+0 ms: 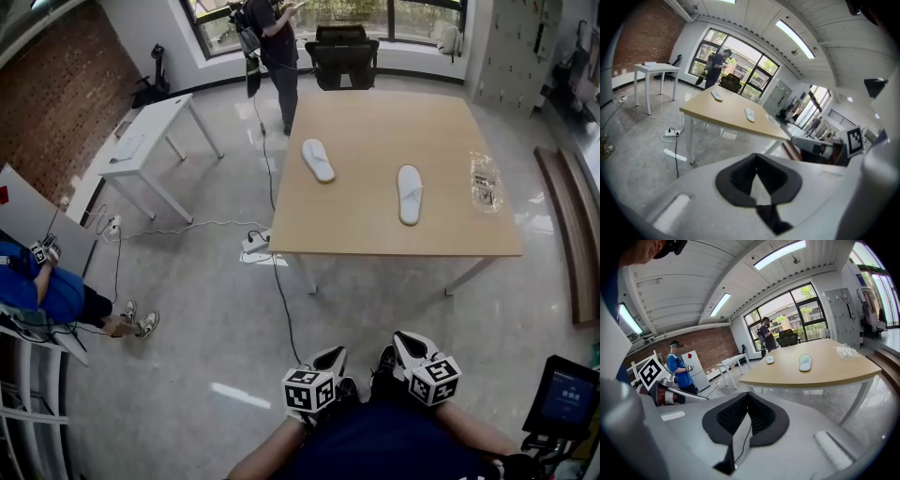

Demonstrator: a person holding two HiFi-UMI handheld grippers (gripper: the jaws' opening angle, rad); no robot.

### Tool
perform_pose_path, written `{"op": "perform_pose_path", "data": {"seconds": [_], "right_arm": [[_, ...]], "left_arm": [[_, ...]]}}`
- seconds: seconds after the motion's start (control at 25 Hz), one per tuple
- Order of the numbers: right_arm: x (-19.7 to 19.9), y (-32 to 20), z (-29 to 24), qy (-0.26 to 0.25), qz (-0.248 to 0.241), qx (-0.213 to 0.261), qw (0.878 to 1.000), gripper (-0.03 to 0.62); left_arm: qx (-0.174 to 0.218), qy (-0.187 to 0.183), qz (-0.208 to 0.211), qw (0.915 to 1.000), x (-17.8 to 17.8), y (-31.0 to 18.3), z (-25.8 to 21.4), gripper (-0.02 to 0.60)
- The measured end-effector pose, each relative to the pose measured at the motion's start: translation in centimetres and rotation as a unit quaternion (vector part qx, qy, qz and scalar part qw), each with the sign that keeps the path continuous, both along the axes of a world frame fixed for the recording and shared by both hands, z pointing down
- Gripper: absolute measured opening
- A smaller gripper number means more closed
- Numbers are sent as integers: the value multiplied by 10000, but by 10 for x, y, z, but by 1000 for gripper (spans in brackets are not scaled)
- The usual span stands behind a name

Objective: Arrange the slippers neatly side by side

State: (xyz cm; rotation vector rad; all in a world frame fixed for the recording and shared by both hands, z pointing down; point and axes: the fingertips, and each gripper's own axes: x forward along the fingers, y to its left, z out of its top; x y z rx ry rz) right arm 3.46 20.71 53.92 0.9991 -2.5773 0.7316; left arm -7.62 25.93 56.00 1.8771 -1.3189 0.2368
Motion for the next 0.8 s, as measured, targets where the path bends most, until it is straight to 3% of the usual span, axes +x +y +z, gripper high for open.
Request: {"op": "perform_pose_path", "data": {"seconds": [0.32, 0.52, 0.8], "right_arm": [[13, -59, -4, -228, -31, 56, 9997, 11], [45, -113, -7, -368, -160, 53, 9992, 11], [58, -133, -3, -495, -89, 20, 9987, 11]], "left_arm": [[146, -146, -113, 9997, 16, -59, -11, 3], [238, -237, -248, 9991, 52, -115, -22, 3], [162, -238, -331, 9990, 59, -127, -16, 3]]}}
